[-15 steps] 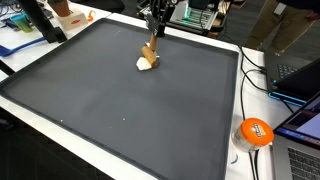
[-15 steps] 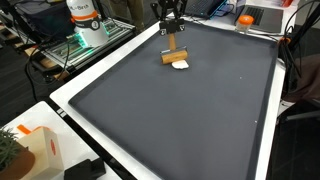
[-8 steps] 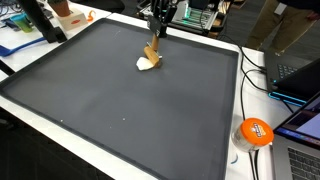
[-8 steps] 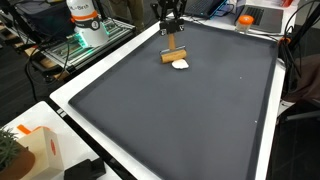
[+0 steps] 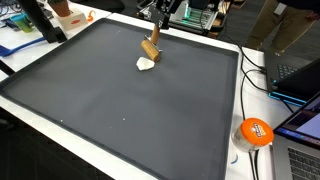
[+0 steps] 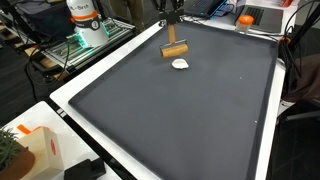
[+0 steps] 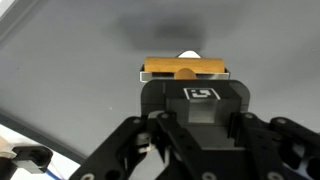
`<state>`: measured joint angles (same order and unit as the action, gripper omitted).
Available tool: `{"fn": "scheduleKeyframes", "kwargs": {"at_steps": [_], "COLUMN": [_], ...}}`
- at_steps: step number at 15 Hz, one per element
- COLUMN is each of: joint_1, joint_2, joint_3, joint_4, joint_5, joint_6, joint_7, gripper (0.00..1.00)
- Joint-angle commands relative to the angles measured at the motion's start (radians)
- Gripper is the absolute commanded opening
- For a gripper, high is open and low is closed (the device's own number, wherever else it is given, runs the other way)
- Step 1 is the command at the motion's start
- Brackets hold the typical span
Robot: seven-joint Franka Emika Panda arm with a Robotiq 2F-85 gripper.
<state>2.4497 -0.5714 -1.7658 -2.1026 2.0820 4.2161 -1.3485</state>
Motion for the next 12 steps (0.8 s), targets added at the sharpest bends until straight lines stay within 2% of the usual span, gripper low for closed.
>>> {"fn": "scheduleKeyframes", "kwargs": {"at_steps": [1,4,6,12], "joint_1": [0.000,-0.007,-0.005,-0.005], "joint_2": [0.017,-0.021,-0.045,-0.085], "joint_3": [-0.026,-0.048,-0.069,-0.067], "joint_4": [-0.023,-0.026,-0.031,-0.052], "joint_5": [-0.050,-0.117,-0.100,-0.064], "joint_6": [0.011,0.019,0.022,0.001], "joint_7": [0.063,0.103,0.073,-0.012], "gripper": [0.22,0.22,0.22,0.22]}}
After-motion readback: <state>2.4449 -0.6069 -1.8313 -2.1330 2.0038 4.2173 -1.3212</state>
